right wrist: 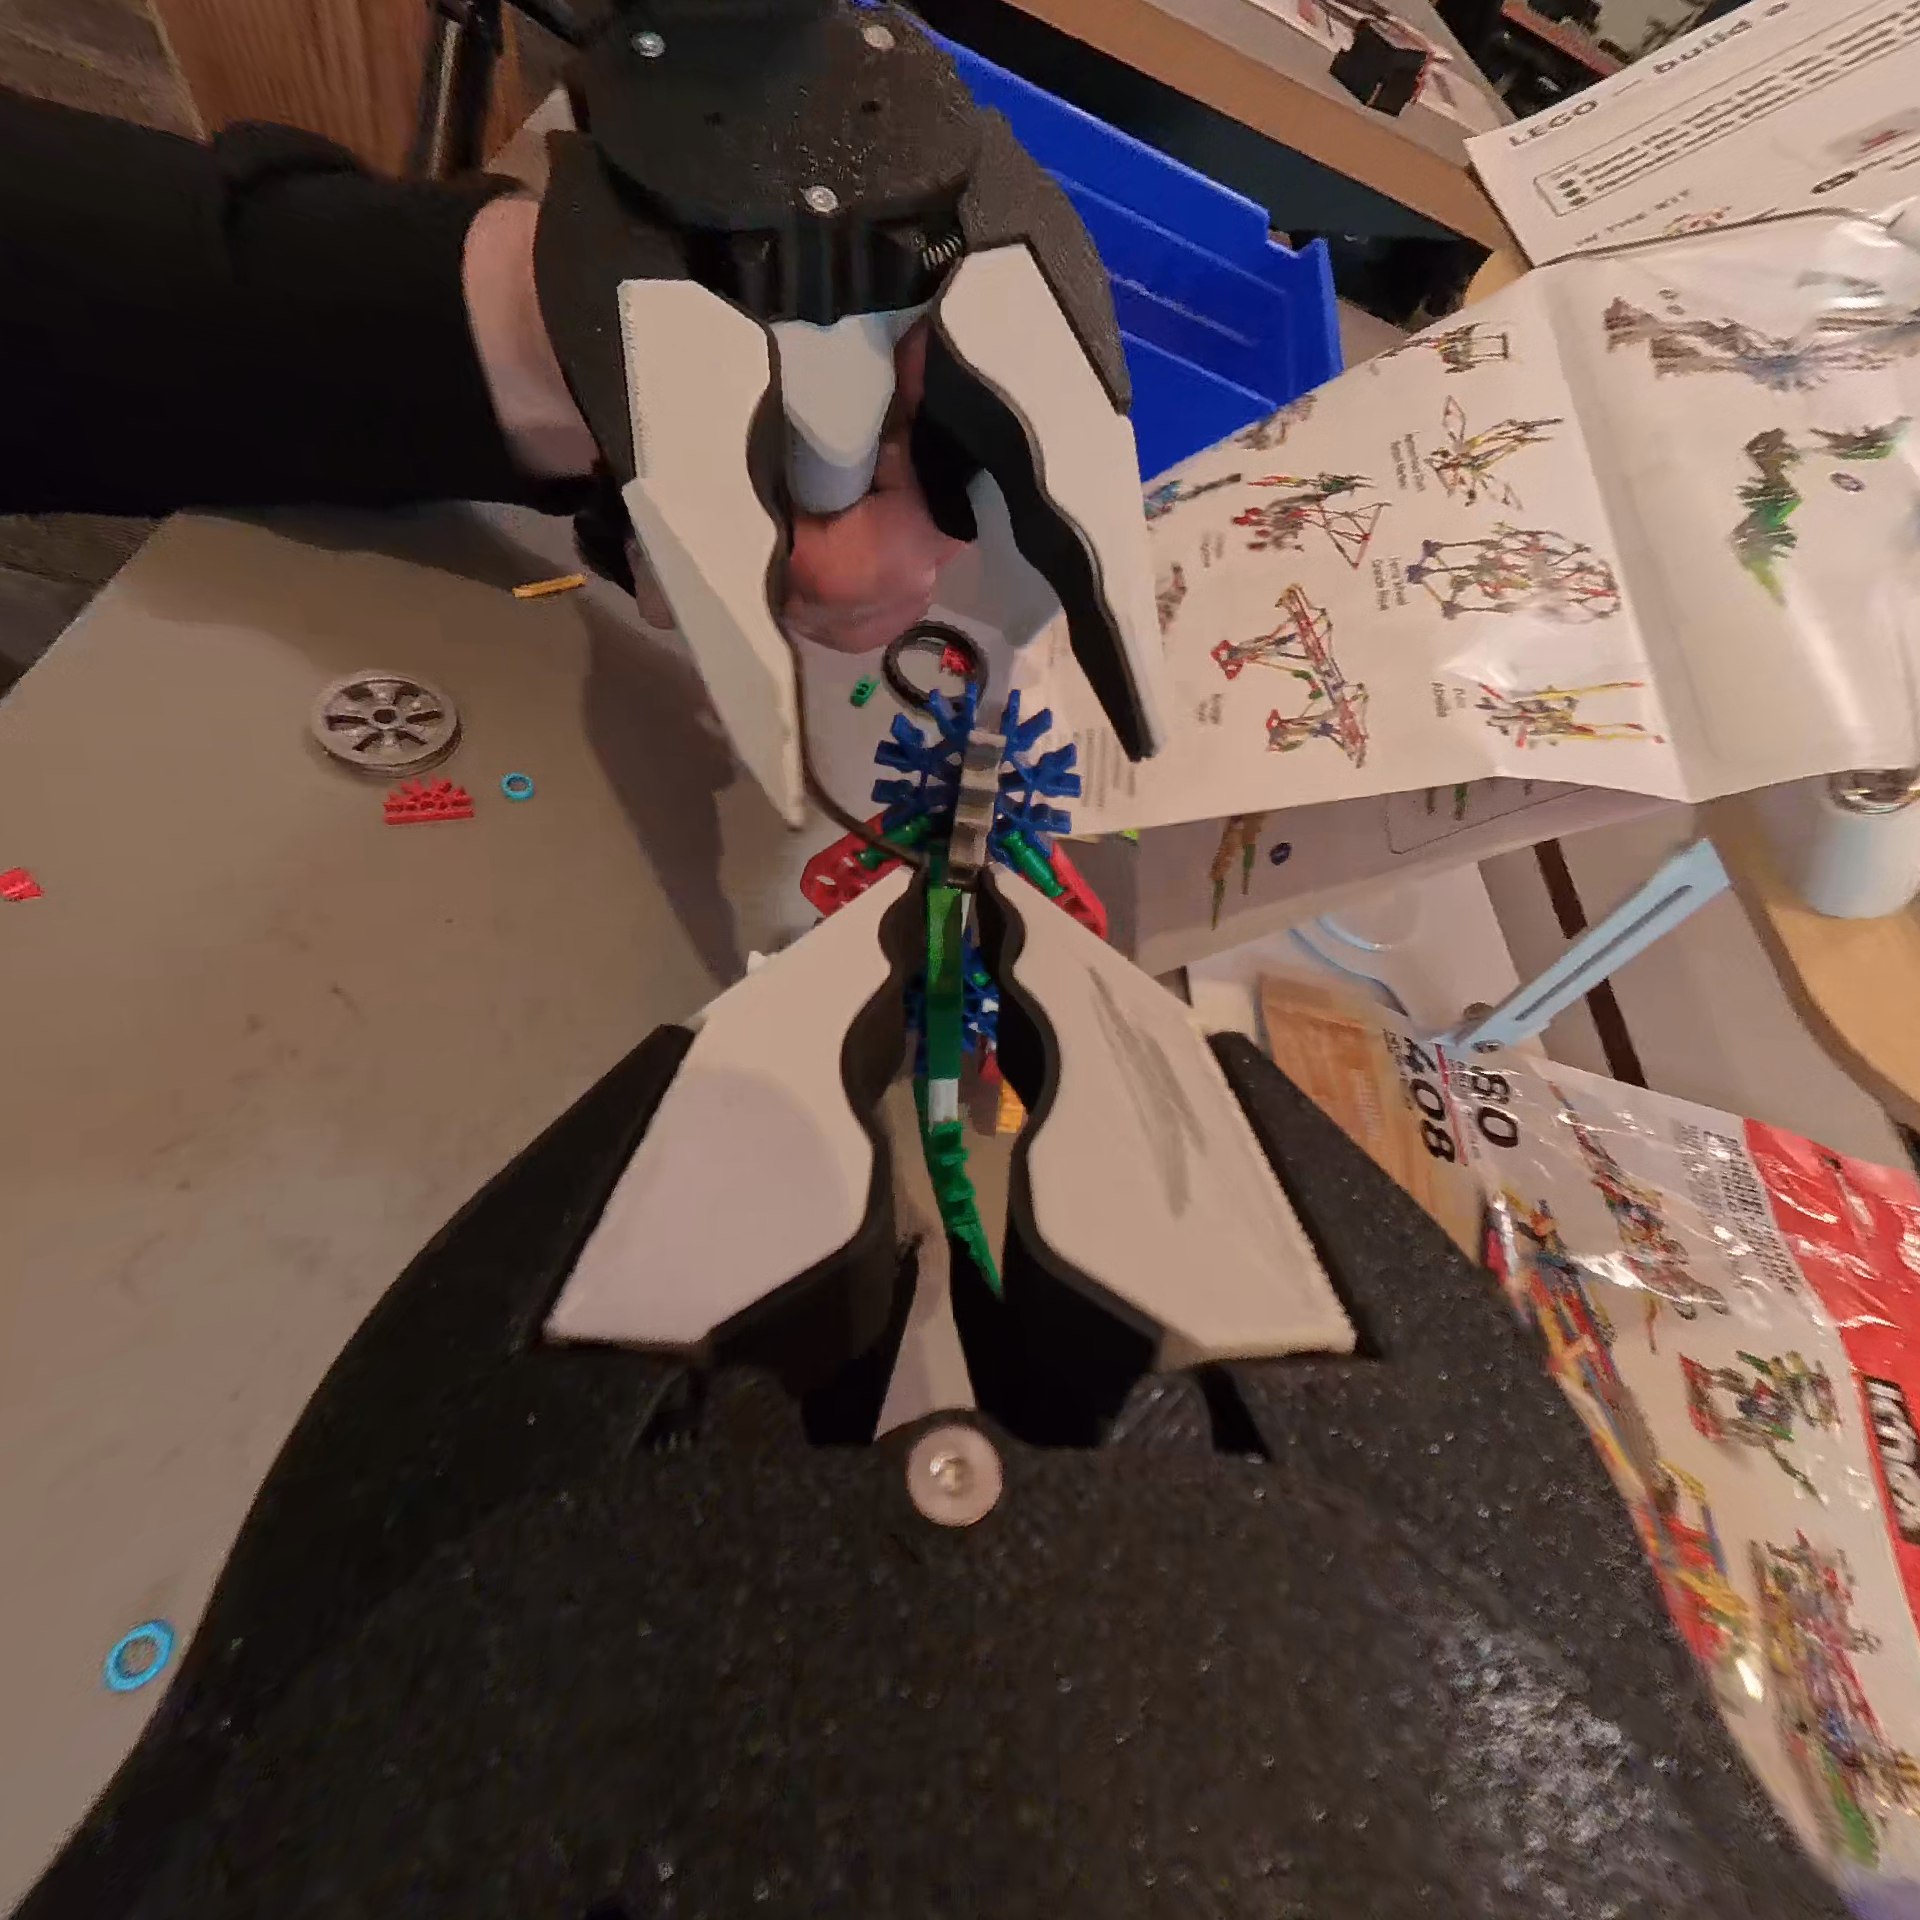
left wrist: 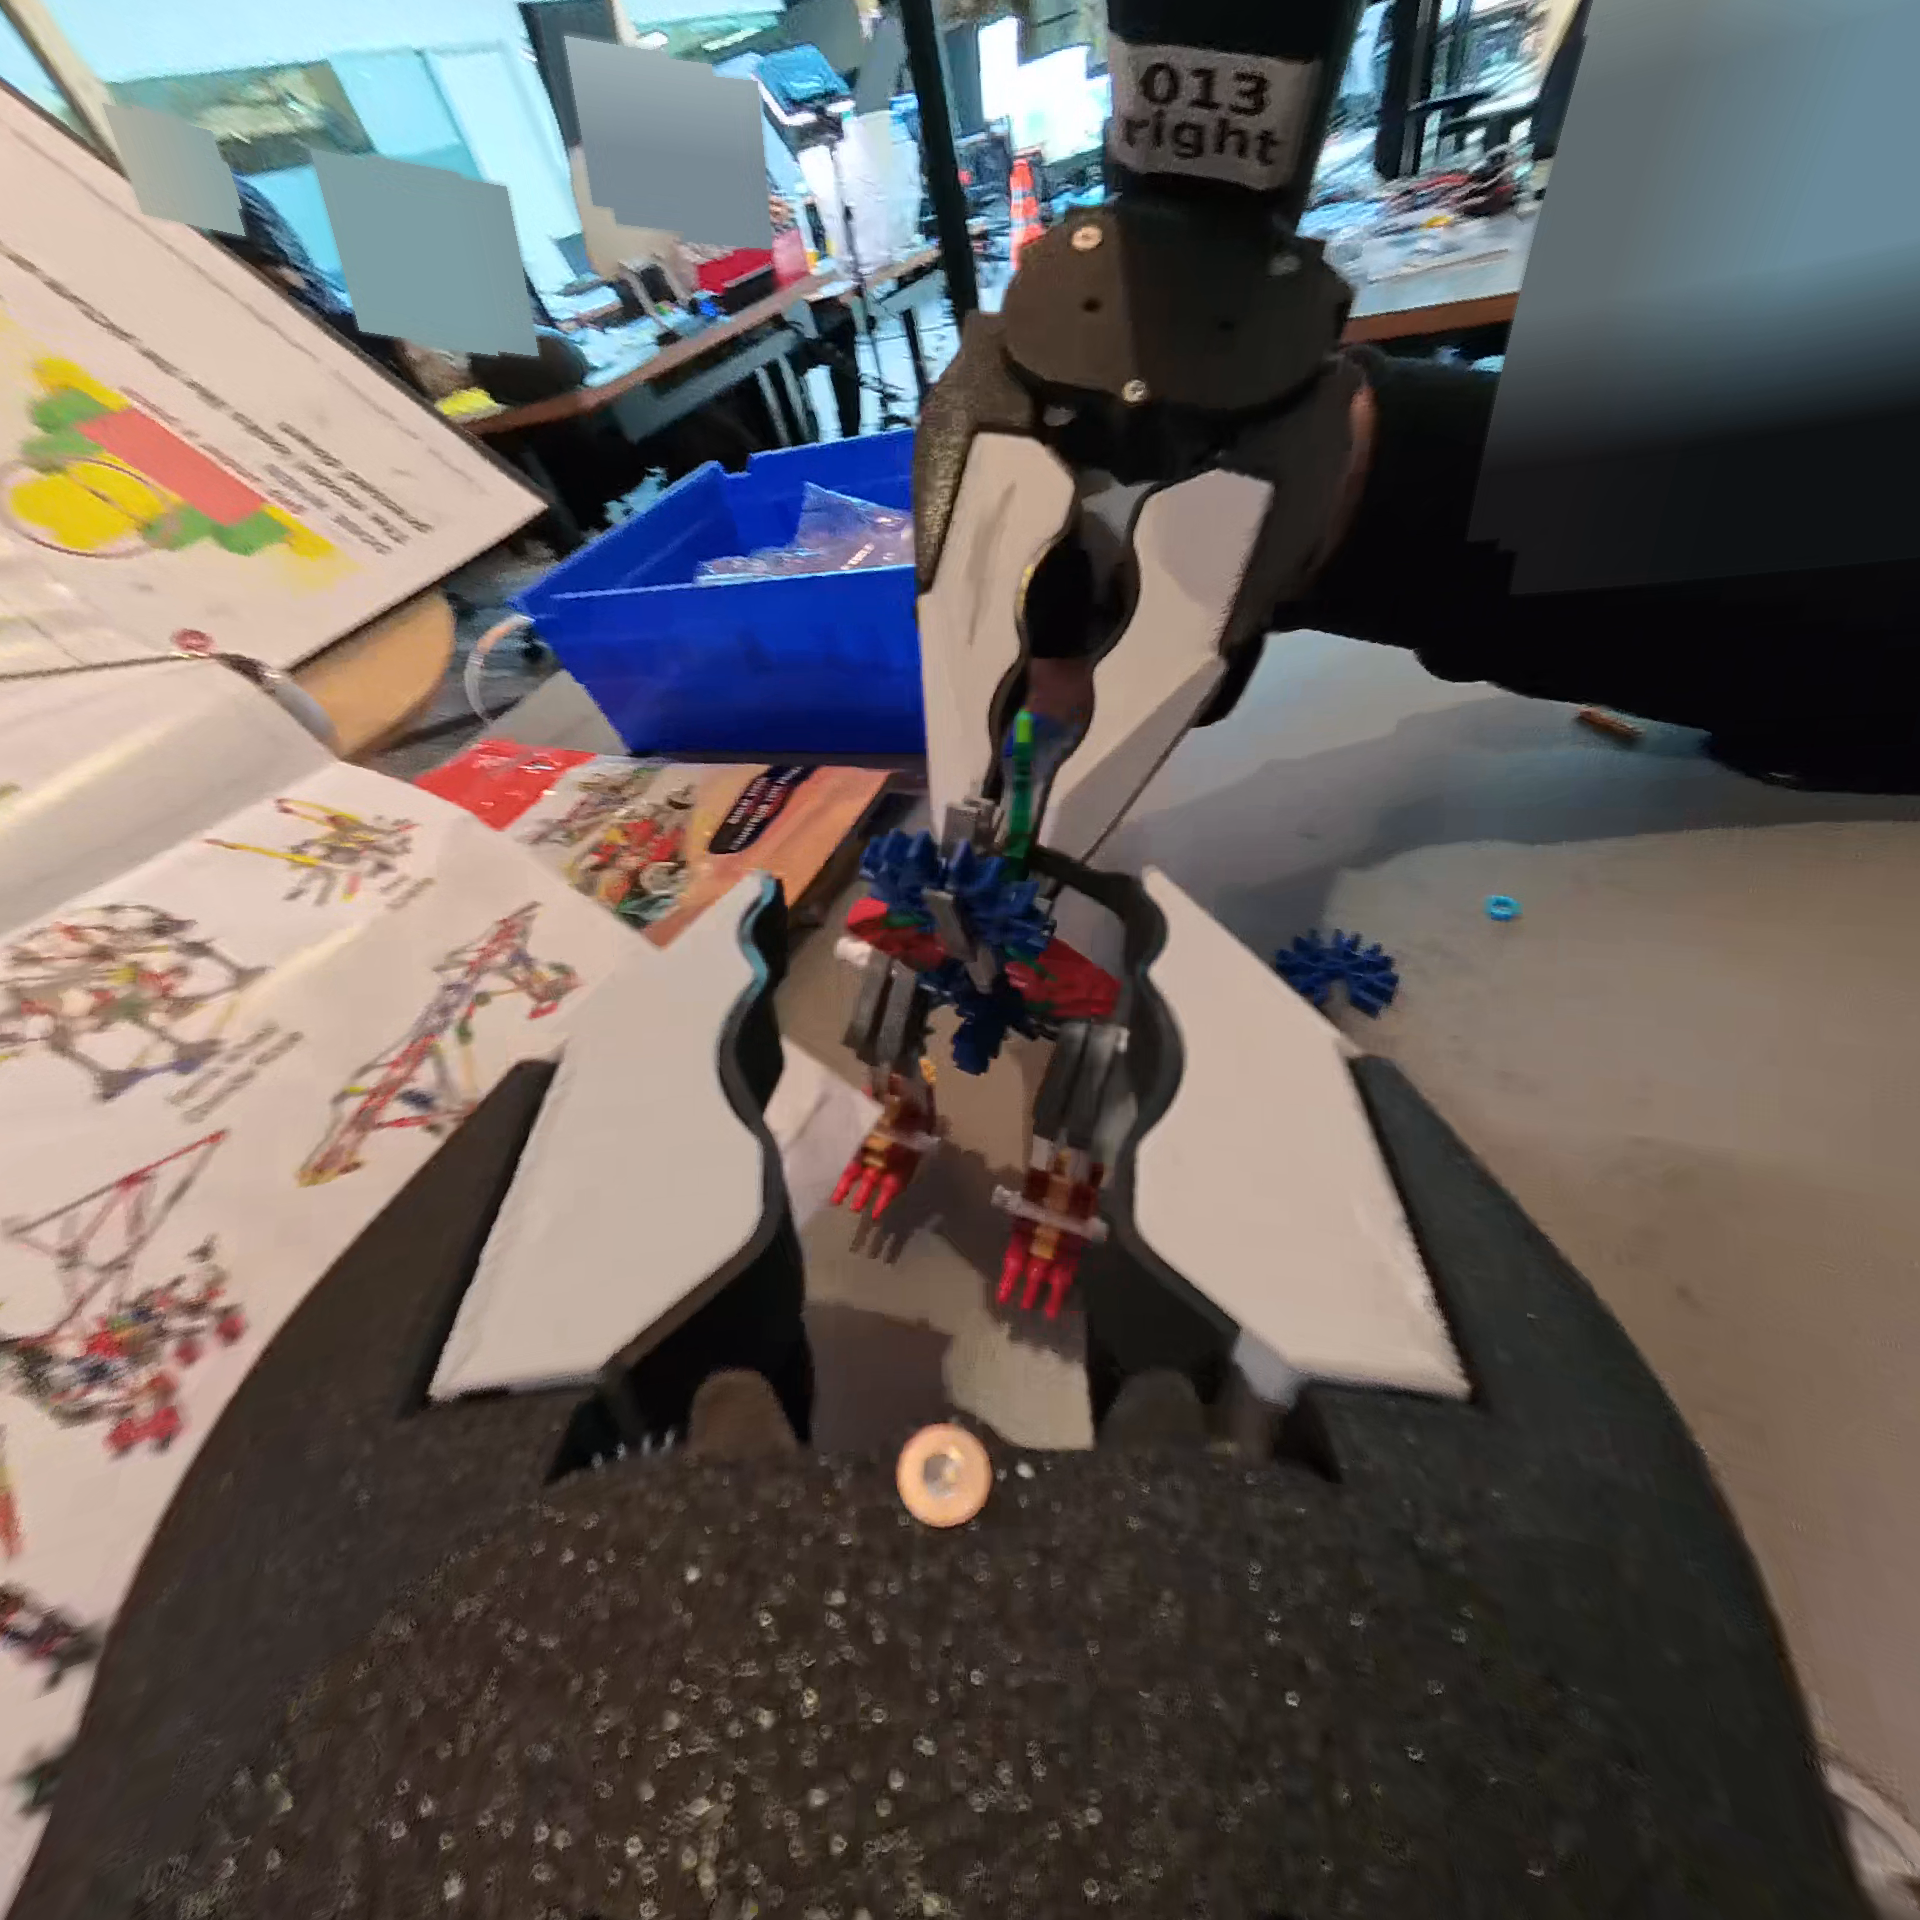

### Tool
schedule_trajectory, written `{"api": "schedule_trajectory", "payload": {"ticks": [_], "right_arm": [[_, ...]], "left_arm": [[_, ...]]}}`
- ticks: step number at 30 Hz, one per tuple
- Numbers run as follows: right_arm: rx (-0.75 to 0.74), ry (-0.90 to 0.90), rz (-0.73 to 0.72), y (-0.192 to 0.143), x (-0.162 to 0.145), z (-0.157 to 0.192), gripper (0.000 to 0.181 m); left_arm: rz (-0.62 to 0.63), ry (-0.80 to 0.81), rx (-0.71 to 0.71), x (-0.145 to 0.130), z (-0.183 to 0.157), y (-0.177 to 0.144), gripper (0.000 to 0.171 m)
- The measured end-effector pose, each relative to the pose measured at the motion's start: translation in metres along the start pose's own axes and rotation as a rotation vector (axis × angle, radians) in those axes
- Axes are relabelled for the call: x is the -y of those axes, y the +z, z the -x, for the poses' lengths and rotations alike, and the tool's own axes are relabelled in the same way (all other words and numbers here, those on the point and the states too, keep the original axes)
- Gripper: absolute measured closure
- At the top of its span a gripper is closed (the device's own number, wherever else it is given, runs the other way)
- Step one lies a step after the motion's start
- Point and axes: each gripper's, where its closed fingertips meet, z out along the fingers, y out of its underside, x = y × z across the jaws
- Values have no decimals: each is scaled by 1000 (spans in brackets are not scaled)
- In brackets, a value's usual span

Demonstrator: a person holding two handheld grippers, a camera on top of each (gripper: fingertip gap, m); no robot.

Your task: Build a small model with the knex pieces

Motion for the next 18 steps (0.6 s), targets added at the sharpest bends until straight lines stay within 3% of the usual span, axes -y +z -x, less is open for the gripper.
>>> {"api": "schedule_trajectory", "payload": {"ticks": [2,6,11,18], "right_arm": [[44,34,-40,0,1,4,173],[102,83,-91,-3,2,9,173],[135,138,-96,0,-2,11,172],[63,114,-70,2,-3,0,167]], "left_arm": [[0,-33,-35,-3,-4,3,103],[25,-29,-110,-13,-20,15,116],[15,-45,-101,-16,-17,19,126],[12,-70,-29,-18,-7,22,130]]}}
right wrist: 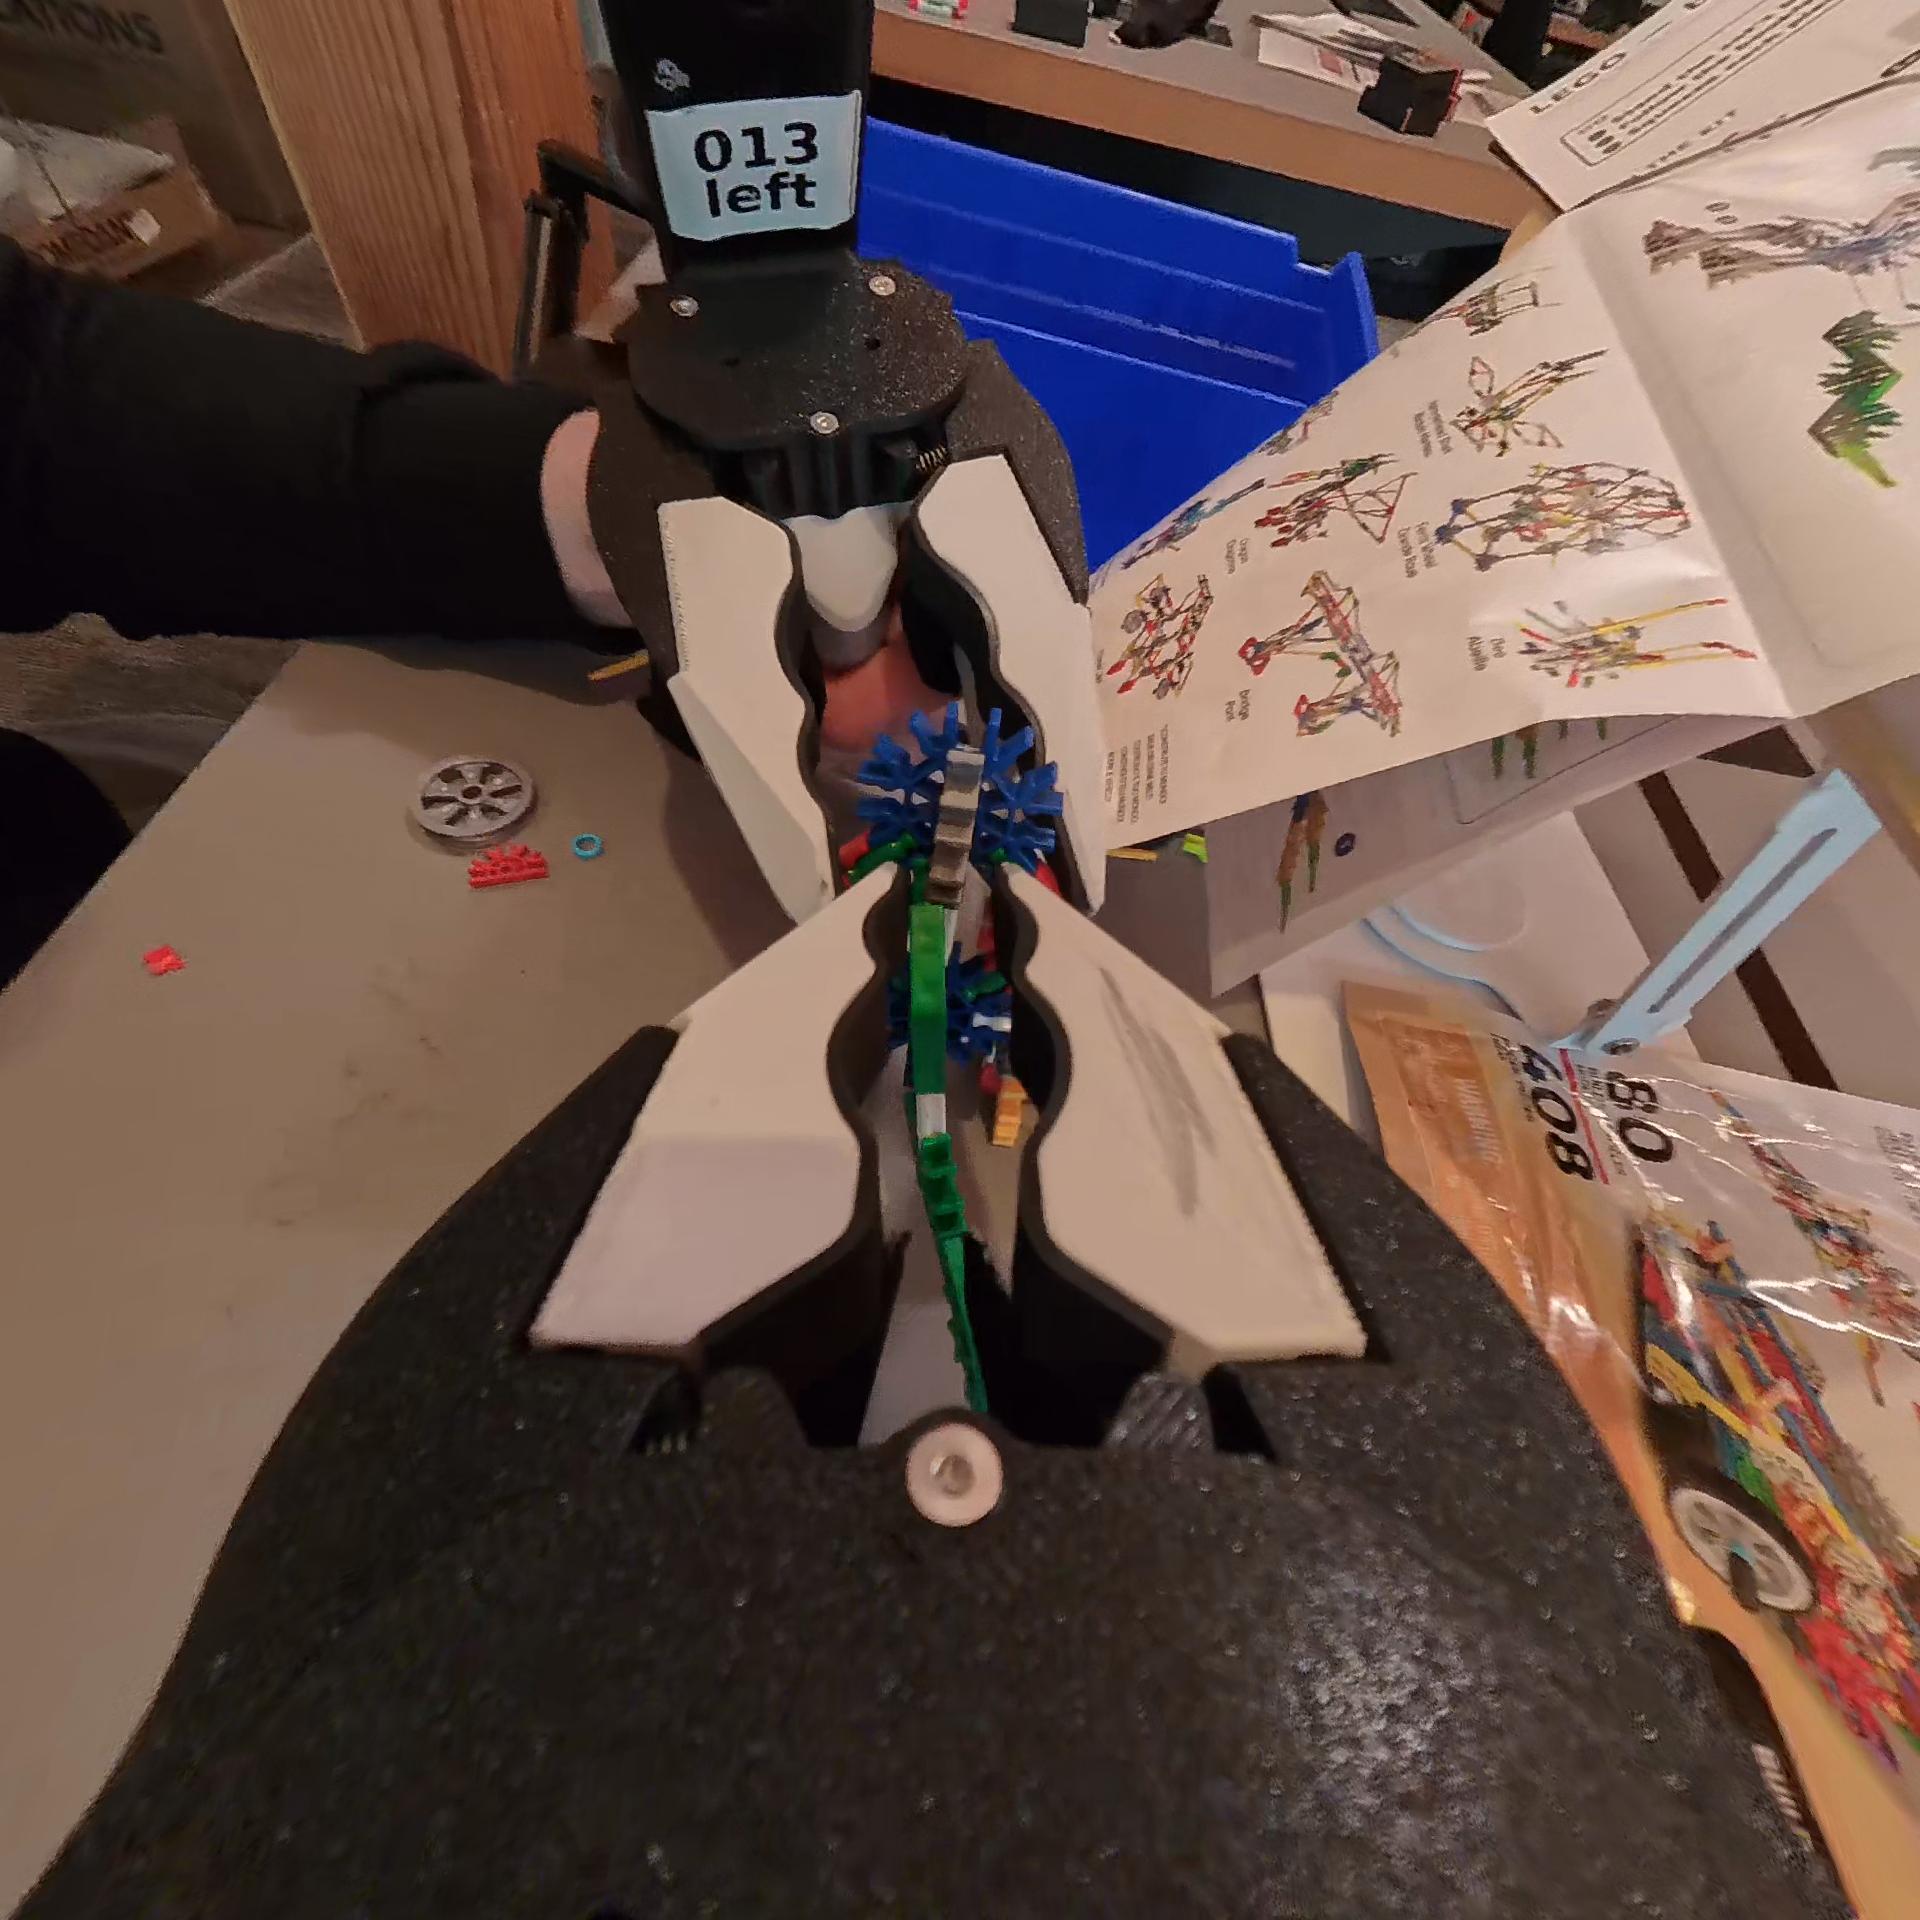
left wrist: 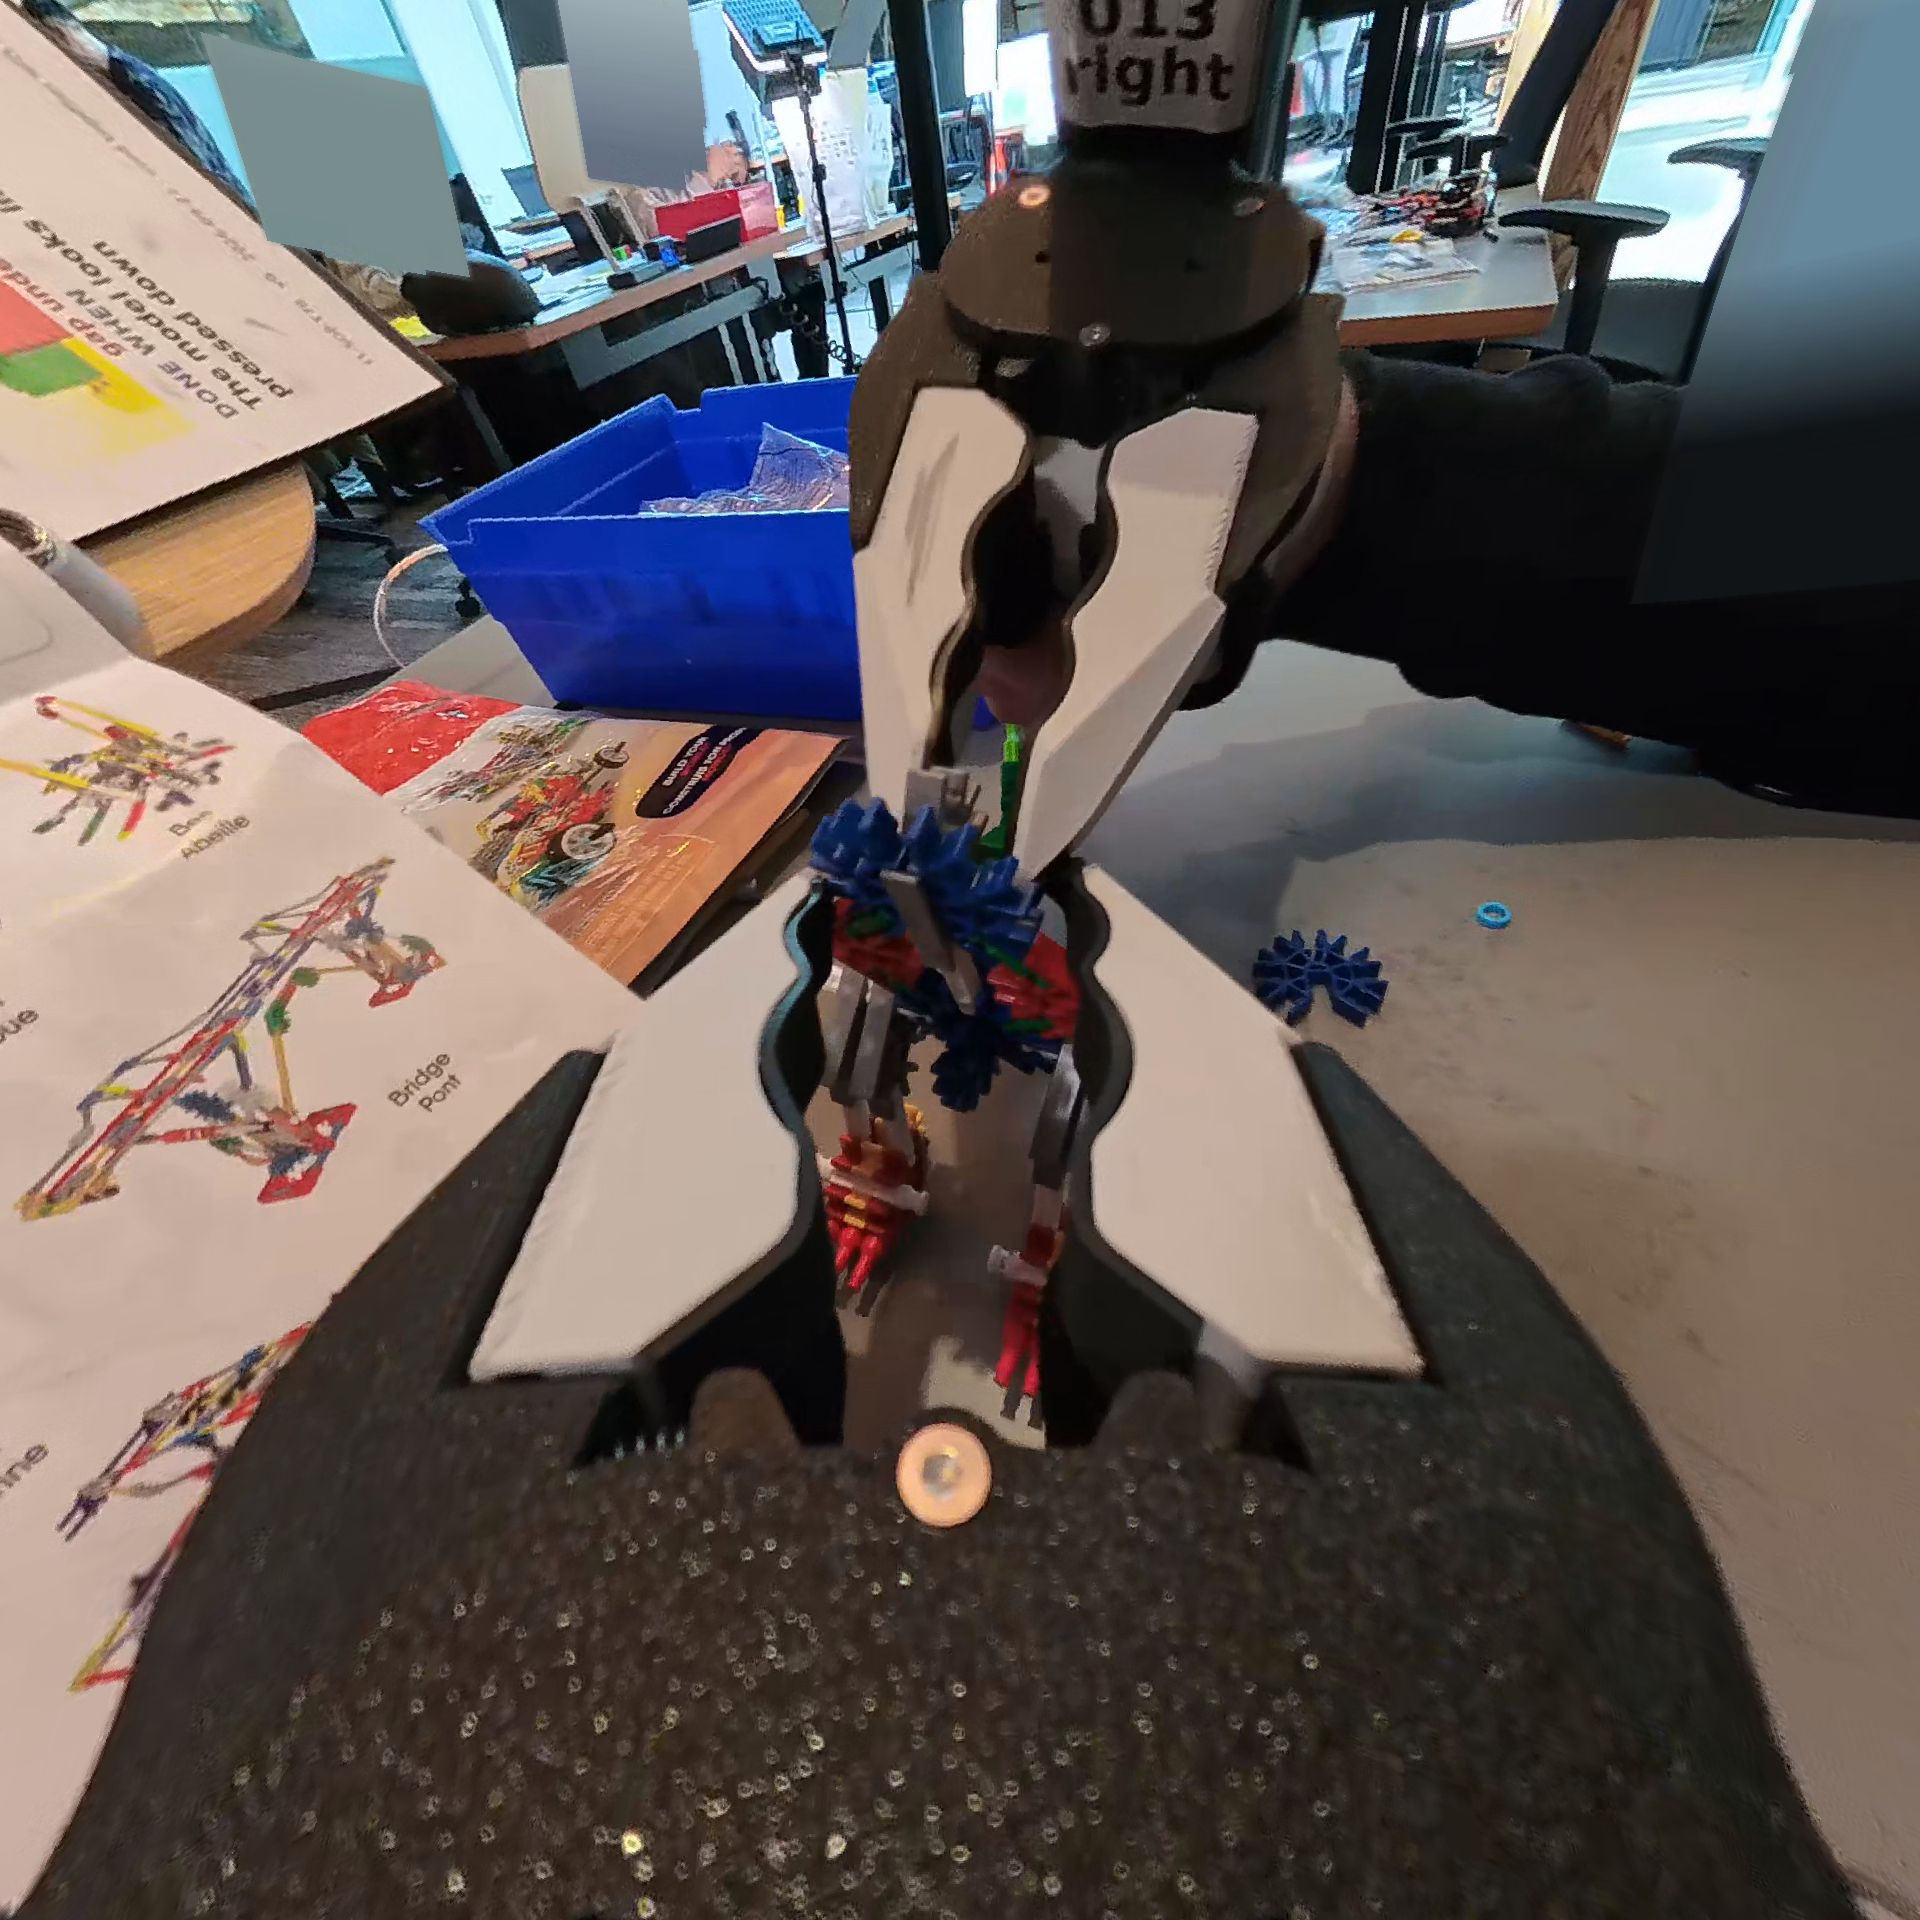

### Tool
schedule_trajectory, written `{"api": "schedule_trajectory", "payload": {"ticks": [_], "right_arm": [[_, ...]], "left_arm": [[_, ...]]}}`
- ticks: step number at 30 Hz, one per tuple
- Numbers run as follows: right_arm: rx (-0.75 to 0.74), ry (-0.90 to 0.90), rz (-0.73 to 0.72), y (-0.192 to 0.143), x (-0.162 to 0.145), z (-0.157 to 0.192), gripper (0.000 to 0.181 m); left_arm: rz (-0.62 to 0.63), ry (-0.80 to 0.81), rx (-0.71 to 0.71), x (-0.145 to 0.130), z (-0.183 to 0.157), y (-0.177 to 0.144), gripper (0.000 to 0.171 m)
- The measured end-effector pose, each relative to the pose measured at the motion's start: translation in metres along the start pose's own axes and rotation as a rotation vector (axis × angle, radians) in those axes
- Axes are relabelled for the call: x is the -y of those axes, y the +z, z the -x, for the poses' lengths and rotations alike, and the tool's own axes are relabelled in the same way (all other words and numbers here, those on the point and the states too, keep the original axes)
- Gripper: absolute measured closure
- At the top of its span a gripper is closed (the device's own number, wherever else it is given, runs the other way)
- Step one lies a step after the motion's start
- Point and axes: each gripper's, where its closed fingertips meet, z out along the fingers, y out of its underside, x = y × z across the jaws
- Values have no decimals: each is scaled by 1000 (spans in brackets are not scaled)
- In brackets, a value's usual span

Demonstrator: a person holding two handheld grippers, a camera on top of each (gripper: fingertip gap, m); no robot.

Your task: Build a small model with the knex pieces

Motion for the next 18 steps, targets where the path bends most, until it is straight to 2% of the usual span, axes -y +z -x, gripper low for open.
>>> {"api": "schedule_trajectory", "payload": {"ticks": [4,15,18], "right_arm": [[-50,-54,33,2,3,-5,172],[-144,-24,98,6,2,-22,175],[-162,1,94,11,2,-25,175]], "left_arm": [[-8,-11,37,1,6,-2,130],[-21,-42,158,0,24,1,132],[8,-18,217,-3,30,3,131]]}}
